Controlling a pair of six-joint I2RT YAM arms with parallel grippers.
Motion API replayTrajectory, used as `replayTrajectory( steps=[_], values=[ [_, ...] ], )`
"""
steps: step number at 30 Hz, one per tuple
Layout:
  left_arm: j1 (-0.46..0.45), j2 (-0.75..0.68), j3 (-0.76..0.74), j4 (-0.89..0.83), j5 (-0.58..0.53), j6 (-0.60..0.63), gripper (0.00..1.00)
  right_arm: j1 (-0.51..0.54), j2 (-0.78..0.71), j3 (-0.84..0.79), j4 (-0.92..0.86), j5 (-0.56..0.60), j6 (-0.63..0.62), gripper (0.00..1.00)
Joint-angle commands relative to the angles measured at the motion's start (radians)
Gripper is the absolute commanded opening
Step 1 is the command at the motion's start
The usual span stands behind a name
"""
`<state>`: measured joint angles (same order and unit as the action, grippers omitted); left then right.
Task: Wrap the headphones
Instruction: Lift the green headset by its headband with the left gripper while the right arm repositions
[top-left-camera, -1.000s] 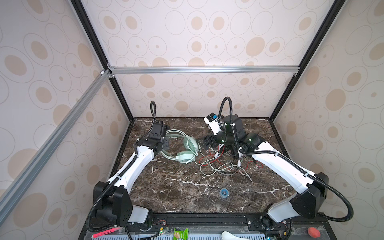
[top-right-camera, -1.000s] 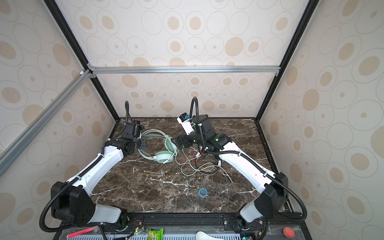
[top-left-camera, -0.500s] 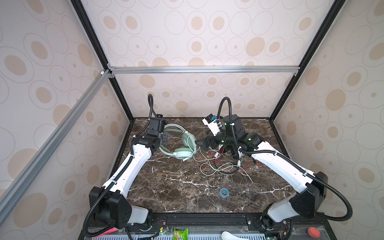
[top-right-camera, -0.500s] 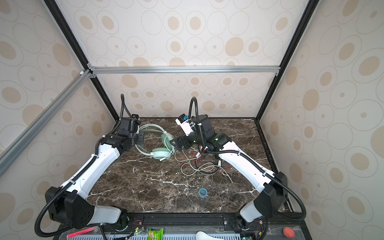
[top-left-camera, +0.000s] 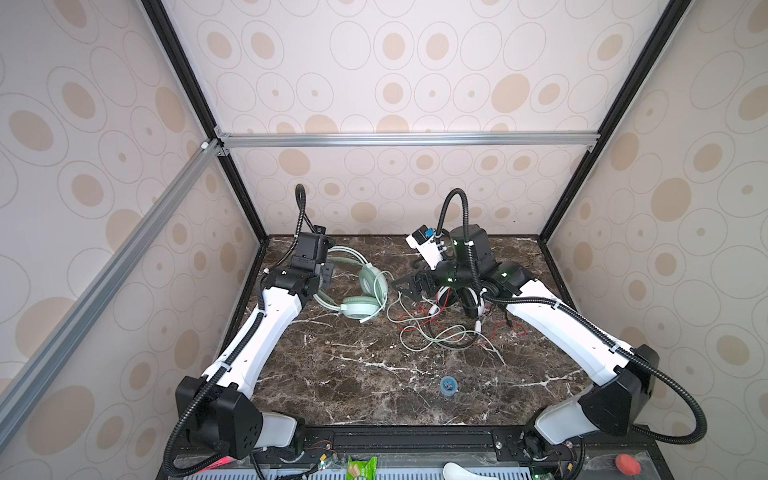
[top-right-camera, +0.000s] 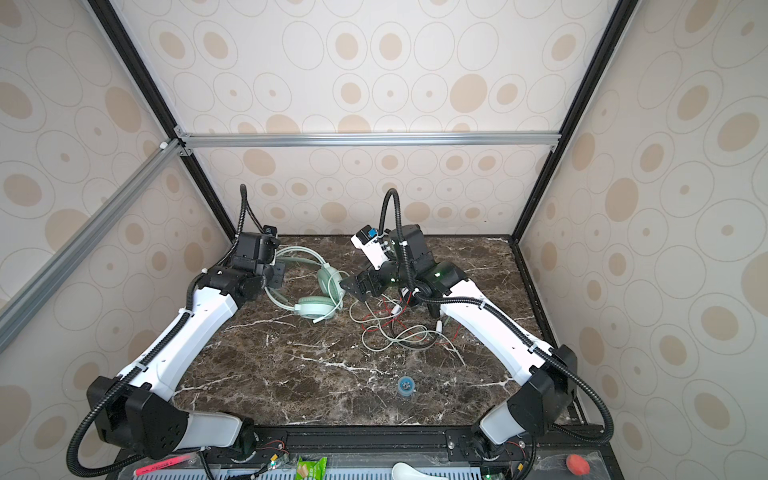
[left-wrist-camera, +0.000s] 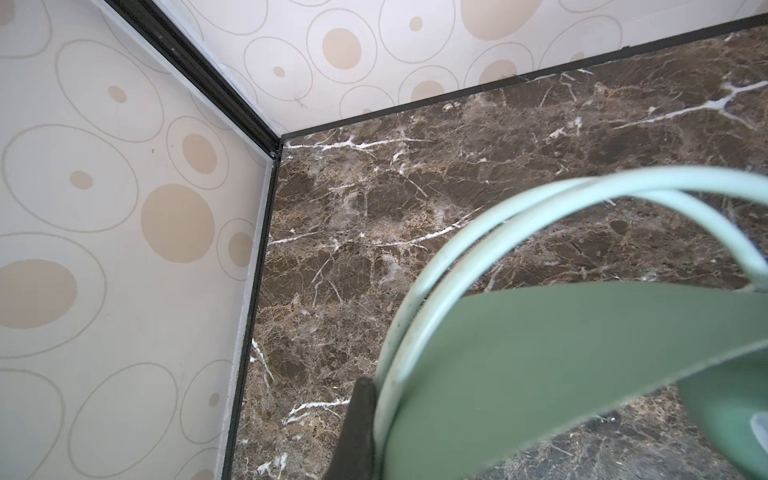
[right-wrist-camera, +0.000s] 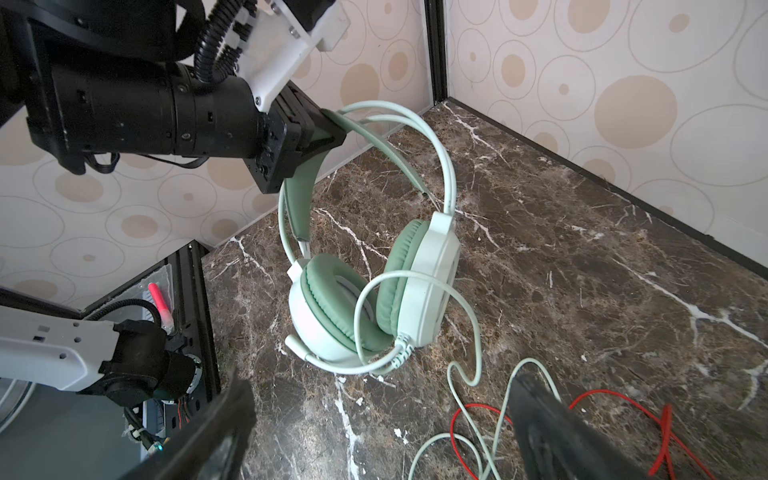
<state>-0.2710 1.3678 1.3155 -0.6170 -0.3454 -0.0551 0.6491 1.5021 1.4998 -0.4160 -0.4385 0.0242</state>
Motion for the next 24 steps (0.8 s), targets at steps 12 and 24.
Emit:
replayTrajectory(
  steps=[12,24],
  values=[
    [-0.001,-0.056,0.059,0.051,0.003,0.033,0.00,-0.054,-0.061,-0.021,0.017,-0.091,0.023,0.98],
    [-0.002,-0.072,0.115,0.051,-0.001,-0.008,0.00,-0.063,-0.017,-0.052,-0.023,-0.198,-0.041,0.99]
  ],
)
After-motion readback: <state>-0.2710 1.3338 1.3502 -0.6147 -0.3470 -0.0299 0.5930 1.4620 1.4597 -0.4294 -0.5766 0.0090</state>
